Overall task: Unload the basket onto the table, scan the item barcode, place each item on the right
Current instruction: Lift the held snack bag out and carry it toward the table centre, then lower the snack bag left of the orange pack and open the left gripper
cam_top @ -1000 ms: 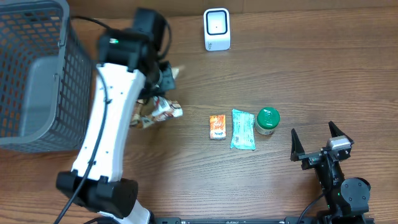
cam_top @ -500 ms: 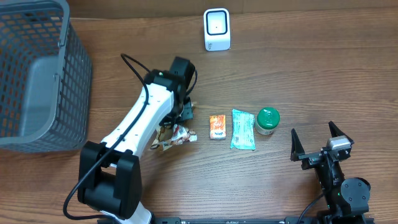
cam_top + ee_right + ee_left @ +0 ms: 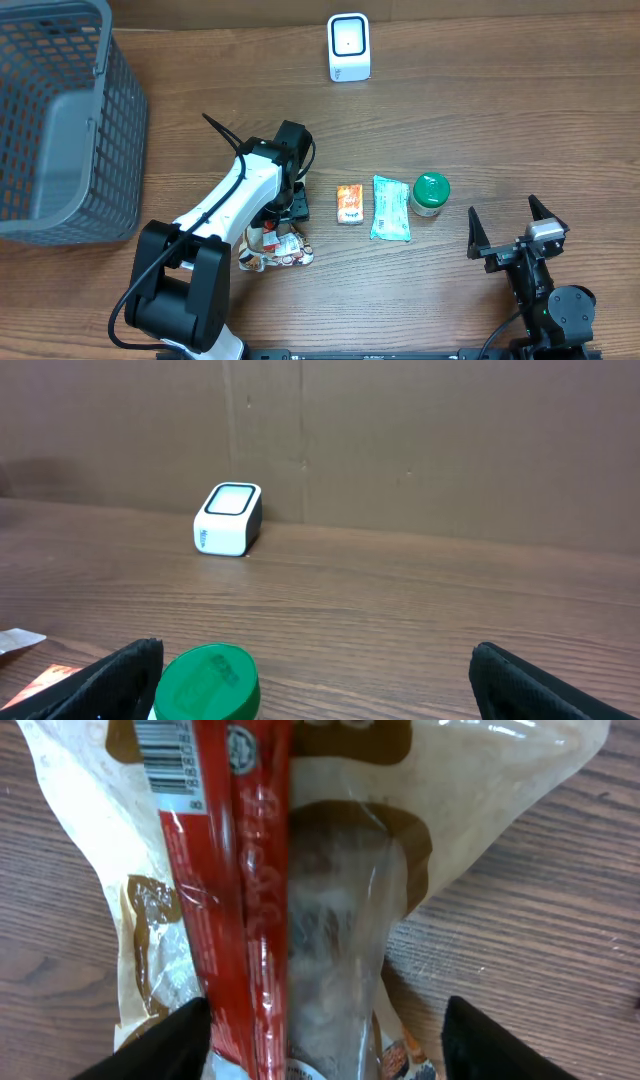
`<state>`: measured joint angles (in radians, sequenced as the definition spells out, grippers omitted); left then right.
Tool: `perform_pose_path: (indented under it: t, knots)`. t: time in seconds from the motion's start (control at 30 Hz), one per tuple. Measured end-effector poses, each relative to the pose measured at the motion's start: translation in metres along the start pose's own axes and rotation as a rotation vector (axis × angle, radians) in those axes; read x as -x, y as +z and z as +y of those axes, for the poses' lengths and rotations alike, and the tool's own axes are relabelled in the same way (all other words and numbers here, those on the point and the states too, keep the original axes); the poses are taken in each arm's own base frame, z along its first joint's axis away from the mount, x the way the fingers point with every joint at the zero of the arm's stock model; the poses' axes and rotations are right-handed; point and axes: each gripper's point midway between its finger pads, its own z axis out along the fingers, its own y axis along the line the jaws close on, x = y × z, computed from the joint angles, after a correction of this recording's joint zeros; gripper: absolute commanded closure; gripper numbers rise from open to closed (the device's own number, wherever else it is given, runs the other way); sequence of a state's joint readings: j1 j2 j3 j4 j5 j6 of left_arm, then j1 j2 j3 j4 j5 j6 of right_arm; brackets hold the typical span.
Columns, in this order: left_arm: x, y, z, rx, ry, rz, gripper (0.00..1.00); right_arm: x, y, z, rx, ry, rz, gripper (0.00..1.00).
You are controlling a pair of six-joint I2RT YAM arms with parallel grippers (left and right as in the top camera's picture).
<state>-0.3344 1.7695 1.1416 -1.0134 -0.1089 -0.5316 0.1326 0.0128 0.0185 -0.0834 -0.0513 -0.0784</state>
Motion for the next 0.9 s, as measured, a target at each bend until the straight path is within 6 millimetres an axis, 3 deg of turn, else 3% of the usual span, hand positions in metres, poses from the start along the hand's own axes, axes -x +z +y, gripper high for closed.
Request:
perform_pose_path:
  t: [0.13, 0.3, 0.37, 0.43, 0.53, 0.73, 0.9]
  knots:
    - [-0.006, -0.008, 0.005, 0.02, 0.003, 0.037, 0.27, 0.0, 0.0, 0.0, 0.0, 0.0, 0.0, 0.0]
    - [0.006, -0.033, 0.005, 0.009, -0.011, 0.024, 0.29, 0.0, 0.0, 0.0, 0.0, 0.0, 0.0, 0.0]
    - [0.01, -0.04, 0.005, 0.003, -0.02, 0.015, 0.39, 0.0, 0.0, 0.0, 0.0, 0.0, 0.0, 0.0]
    - [0.012, -0.043, 0.005, -0.001, -0.039, 0.012, 0.63, 0.0, 0.0, 0.0, 0.0, 0.0, 0.001, 0.0]
    - [0.01, -0.043, 0.006, -0.006, -0.056, 0.026, 0.8, 0.0, 0.0, 0.0, 0.0, 0.0, 0.001, 0.0]
    - [0.01, -0.039, 0.001, -0.033, -0.091, 0.029, 0.8, 0.0, 0.0, 0.0, 0.0, 0.0, 0.001, 0.0]
    - [0.006, -0.022, 0.0, -0.04, -0.105, 0.032, 0.82, 0.0, 0.0, 0.0, 0.0, 0.0, 0.002, 0.0]
